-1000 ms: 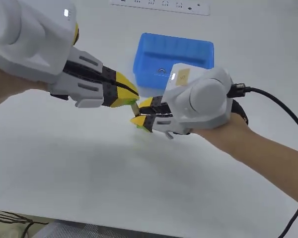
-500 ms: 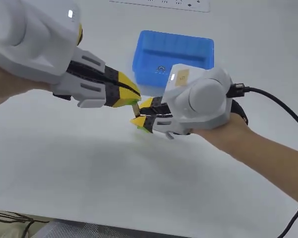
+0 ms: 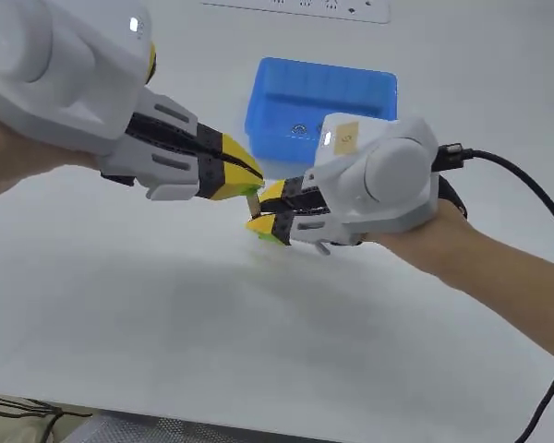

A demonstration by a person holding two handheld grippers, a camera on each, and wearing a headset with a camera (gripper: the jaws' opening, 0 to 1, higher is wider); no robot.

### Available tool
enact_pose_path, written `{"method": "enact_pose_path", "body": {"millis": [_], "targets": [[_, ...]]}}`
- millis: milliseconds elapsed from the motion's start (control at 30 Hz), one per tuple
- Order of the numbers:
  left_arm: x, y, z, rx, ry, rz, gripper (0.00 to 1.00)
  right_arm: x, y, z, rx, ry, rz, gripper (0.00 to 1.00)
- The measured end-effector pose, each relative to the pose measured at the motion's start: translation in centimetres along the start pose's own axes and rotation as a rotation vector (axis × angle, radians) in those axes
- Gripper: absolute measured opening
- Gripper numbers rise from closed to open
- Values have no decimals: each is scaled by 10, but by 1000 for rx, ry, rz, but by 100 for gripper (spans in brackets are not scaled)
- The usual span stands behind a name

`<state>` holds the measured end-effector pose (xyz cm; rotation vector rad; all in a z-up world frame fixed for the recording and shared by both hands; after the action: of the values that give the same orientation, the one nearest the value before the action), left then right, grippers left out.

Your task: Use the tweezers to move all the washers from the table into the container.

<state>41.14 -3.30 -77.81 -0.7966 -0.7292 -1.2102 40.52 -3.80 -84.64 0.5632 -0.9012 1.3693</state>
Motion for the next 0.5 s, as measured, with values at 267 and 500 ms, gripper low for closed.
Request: {"method": "enact_pose_path", "body": {"millis": [267, 500], "targets": [[1, -1, -1, -2, -29, 28, 5, -1, 0, 2, -10, 13, 3, 11], [8, -4, 2, -6, -31, 13, 5, 5, 0, 7, -15, 5, 20, 11]]}}
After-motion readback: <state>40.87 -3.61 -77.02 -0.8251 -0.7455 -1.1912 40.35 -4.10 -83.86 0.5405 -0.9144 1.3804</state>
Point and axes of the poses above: the centre of the closed fingertips' face, and the gripper's own axes: z roughly backward along the fingers, y roughly to its left, x roughly out of its top, the point moved 2 cm from there along z, roughly backward along the fingers, and after that the axes turned 11 degrees about -x, right-handed, at the moved point
